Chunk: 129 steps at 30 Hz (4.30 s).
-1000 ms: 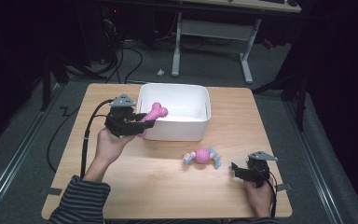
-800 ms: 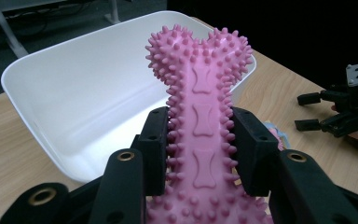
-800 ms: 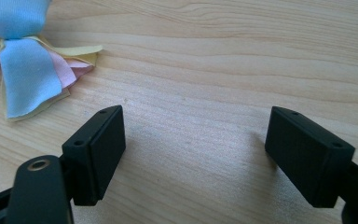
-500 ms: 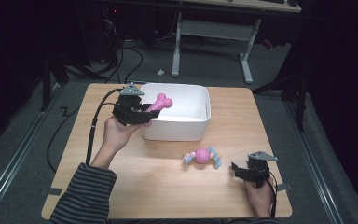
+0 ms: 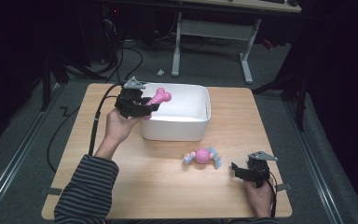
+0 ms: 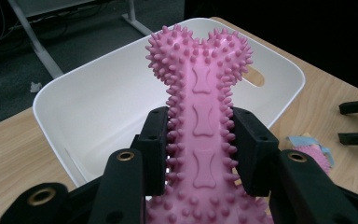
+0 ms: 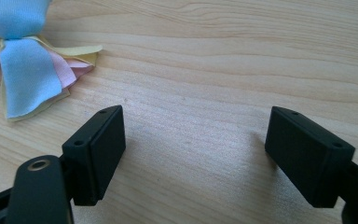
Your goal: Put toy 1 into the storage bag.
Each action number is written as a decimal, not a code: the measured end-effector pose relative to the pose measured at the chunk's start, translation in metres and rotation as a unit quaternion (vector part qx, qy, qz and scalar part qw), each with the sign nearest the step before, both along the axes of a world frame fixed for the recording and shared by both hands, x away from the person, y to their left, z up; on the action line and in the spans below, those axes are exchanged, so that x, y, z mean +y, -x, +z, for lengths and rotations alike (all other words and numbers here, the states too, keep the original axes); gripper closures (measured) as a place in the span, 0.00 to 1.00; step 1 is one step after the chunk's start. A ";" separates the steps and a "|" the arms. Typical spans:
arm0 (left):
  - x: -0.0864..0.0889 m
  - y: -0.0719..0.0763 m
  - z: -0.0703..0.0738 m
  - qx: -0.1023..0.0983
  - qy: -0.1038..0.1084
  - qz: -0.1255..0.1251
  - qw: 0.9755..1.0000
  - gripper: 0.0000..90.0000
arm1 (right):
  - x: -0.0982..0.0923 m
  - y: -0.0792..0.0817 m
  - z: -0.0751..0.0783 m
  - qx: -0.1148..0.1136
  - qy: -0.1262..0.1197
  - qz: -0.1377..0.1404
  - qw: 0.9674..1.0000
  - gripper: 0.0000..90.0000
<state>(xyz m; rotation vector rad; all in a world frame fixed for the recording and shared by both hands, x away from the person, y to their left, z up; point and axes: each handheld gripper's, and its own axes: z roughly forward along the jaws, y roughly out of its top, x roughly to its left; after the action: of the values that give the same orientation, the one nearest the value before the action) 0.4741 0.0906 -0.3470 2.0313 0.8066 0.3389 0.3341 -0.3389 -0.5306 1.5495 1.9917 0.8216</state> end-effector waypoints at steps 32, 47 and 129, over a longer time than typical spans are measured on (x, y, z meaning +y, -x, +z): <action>-0.014 -0.040 -0.042 0.016 -0.040 0.021 0.999 0.65 | 0.000 0.000 0.000 0.000 0.000 0.000 1.000 0.22; -0.017 -0.044 -0.051 0.031 -0.072 0.025 0.997 0.65 | 0.000 0.000 0.000 0.000 0.000 0.000 1.000 0.22; 0.081 0.073 -0.056 -0.026 0.064 0.102 0.992 0.35 | 0.000 0.000 0.000 0.000 0.000 0.000 1.000 0.22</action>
<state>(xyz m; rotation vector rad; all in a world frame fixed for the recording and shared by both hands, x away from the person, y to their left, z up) 0.4012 0.1715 -0.4032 1.8181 0.9811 0.4421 0.3337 -0.3386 -0.5306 1.5490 1.9915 0.8208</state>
